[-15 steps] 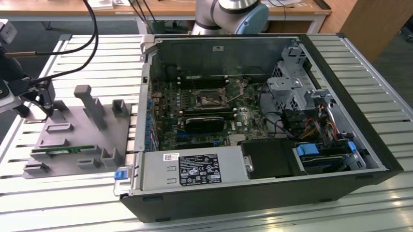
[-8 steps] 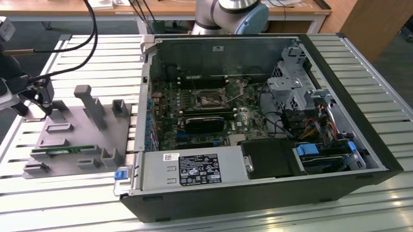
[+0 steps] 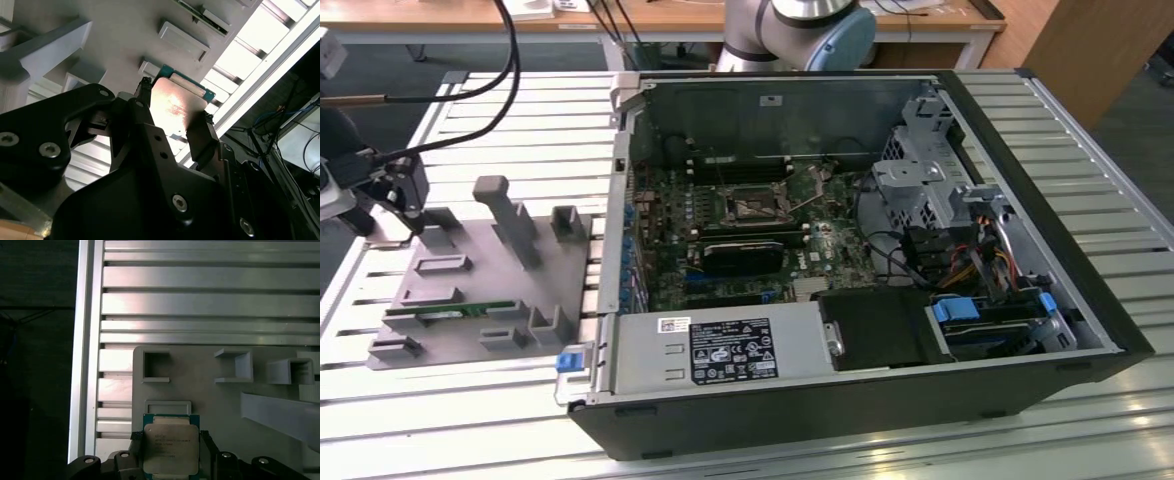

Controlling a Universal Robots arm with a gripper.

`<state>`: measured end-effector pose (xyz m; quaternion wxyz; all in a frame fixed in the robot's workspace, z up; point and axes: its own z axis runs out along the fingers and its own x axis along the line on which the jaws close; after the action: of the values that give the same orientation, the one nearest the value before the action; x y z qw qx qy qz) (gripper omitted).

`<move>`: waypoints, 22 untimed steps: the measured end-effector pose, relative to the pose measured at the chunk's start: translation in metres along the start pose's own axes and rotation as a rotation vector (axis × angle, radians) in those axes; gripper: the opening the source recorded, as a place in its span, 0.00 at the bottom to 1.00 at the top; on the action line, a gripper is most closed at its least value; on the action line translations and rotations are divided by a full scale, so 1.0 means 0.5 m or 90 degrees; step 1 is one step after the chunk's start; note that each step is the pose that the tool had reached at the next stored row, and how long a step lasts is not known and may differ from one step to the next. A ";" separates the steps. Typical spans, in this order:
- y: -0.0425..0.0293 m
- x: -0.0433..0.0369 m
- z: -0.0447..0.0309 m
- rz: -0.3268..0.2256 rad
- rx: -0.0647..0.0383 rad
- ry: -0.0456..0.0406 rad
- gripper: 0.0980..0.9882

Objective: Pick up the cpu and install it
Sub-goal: 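Pick up the cpu and move it towards the insertion slot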

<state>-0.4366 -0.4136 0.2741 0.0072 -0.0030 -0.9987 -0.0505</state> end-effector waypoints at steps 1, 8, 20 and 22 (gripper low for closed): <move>0.000 0.000 -0.002 0.000 0.000 0.0000 0.49; 0.001 0.000 -0.013 0.000 -0.001 0.0000 0.49; 0.003 0.000 -0.032 0.000 -0.001 0.0000 0.49; 0.004 0.001 -0.036 0.000 -0.001 0.0000 0.49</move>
<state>-0.4366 -0.4136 0.2920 0.0073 -0.0030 -0.9986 -0.0514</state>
